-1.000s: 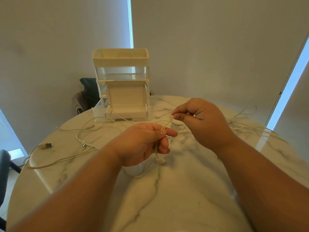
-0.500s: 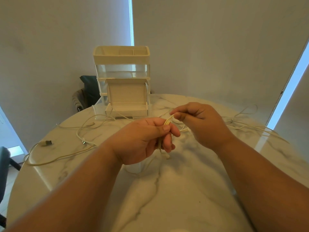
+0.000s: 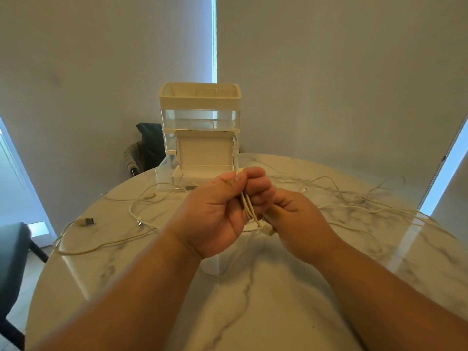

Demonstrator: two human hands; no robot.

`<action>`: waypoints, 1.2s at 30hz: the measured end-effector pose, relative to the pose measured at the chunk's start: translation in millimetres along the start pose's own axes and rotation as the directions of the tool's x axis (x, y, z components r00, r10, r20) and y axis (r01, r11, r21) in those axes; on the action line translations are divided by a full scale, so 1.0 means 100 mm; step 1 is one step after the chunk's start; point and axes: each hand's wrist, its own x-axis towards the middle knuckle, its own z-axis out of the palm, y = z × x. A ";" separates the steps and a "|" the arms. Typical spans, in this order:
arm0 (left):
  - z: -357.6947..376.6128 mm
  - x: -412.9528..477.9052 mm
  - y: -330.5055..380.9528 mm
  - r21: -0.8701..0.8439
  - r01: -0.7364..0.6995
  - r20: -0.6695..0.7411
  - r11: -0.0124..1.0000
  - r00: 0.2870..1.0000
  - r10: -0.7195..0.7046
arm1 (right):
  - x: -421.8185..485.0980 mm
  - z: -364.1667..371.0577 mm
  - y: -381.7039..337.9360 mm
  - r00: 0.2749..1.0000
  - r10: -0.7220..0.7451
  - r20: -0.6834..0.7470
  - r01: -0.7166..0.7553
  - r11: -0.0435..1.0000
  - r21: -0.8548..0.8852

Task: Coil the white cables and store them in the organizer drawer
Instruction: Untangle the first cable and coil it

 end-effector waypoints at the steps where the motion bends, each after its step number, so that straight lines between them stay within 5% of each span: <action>1: 0.00 0.00 0.01 -0.036 -0.021 -0.015 0.999 1.000 0.021 | -0.01 0.01 0.00 0.999 0.033 0.033 -0.034 0.999 0.021; 11: -0.11 0.11 0.09 -0.077 -0.159 -0.282 0.984 0.950 0.132 | -0.05 0.13 0.05 0.940 0.205 0.274 -0.270 0.936 0.226; 20: -0.25 0.18 0.07 -0.007 -0.151 -0.449 0.988 0.884 0.132 | -0.03 0.21 0.08 0.883 0.415 0.219 -0.470 0.772 0.428; 28: -0.32 0.21 0.03 -0.030 -0.166 -0.539 0.986 0.833 0.124 | -0.07 0.22 0.05 0.871 0.467 0.155 -0.492 0.833 0.253; 32: -0.35 0.24 0.01 0.052 -0.138 -0.556 0.989 0.819 0.144 | -0.10 0.18 -0.09 0.923 0.372 0.103 -0.357 0.923 -0.142; 36: -0.32 0.24 0.01 0.098 -0.136 -0.573 0.986 0.803 0.167 | -0.12 0.17 -0.21 0.948 0.285 0.145 -0.232 0.924 -0.304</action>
